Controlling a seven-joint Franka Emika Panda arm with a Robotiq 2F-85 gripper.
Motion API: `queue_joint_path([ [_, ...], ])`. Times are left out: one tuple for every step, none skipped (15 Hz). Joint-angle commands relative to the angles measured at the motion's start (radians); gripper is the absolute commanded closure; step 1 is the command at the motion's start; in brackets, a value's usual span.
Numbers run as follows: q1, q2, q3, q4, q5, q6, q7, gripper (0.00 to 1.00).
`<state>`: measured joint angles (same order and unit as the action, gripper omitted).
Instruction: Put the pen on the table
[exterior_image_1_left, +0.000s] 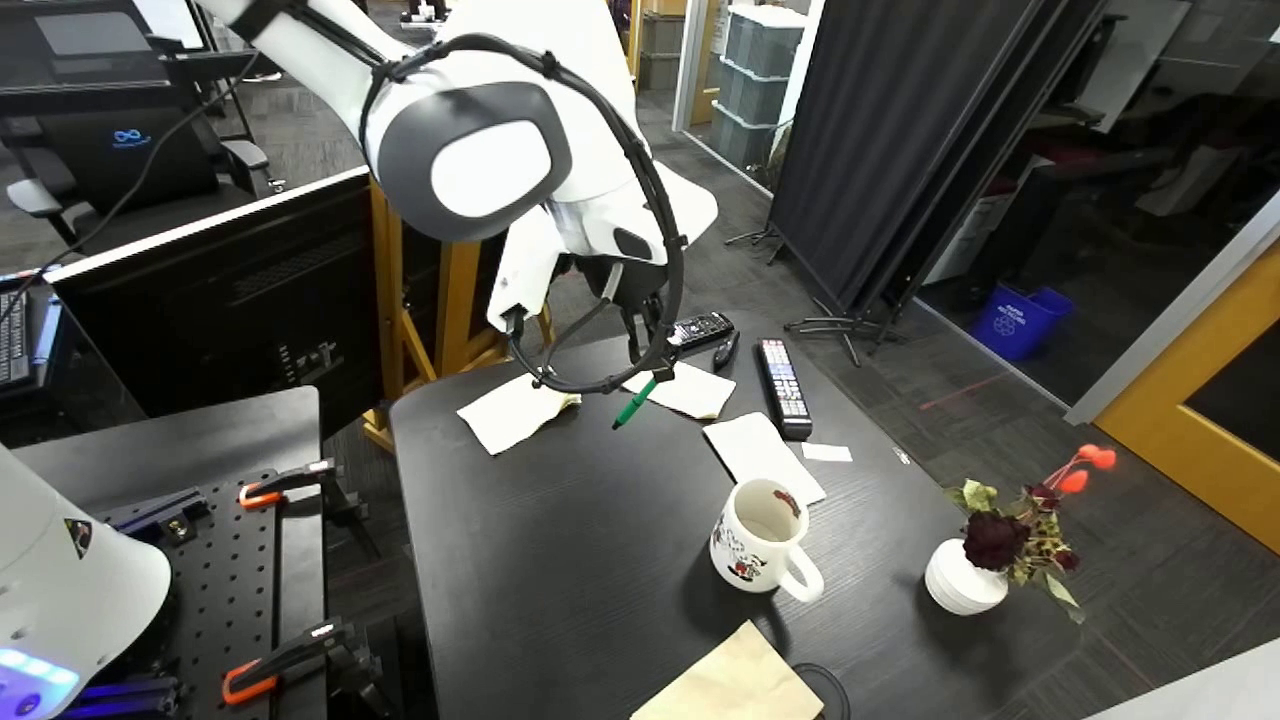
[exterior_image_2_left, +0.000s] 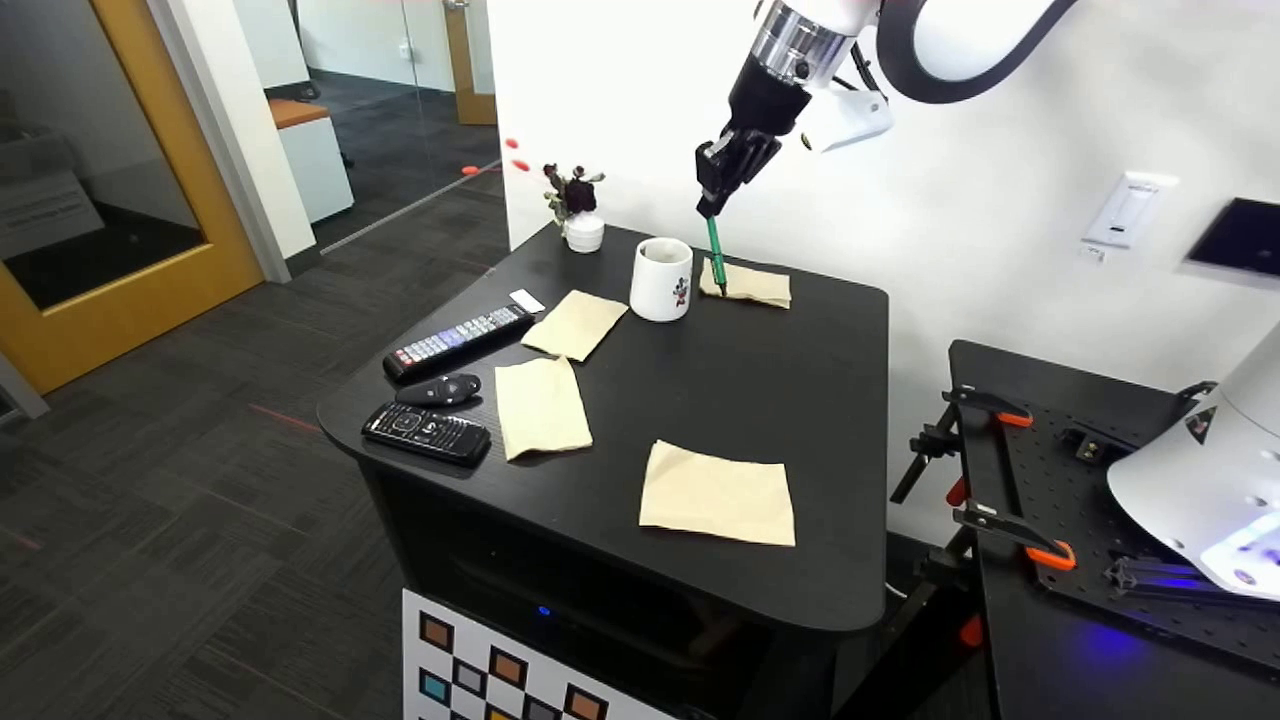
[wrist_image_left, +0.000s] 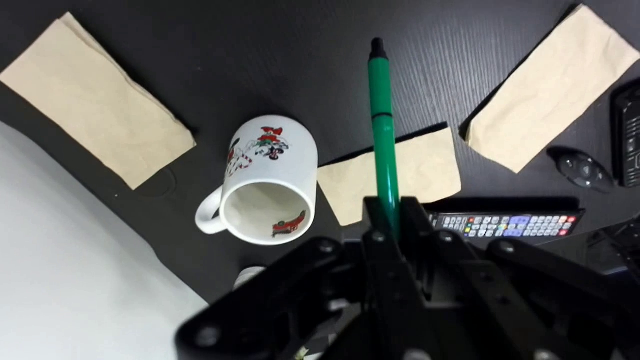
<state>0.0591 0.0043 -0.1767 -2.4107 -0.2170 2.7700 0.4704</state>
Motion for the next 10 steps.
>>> queue_joint_path([
  [-0.041, -0.008, 0.061, 0.002, 0.068, -0.071, -0.08, 0.97],
  [-0.046, -0.005, 0.07, 0.007, 0.084, -0.089, -0.095, 0.97],
  [-0.049, -0.002, 0.076, 0.011, 0.103, -0.106, -0.117, 0.97],
  [-0.054, 0.005, 0.081, 0.018, 0.119, -0.124, -0.133, 0.97],
  [-0.058, 0.007, 0.085, 0.022, 0.135, -0.143, -0.152, 0.97],
  [-0.062, 0.014, 0.086, 0.03, 0.149, -0.161, -0.17, 0.97],
  [-0.066, 0.02, 0.087, 0.037, 0.161, -0.18, -0.185, 0.97],
  [-0.069, 0.027, 0.086, 0.044, 0.172, -0.196, -0.2, 0.97],
  [-0.072, 0.035, 0.085, 0.051, 0.183, -0.214, -0.214, 0.97],
  [-0.076, 0.045, 0.083, 0.06, 0.19, -0.229, -0.223, 0.97],
])
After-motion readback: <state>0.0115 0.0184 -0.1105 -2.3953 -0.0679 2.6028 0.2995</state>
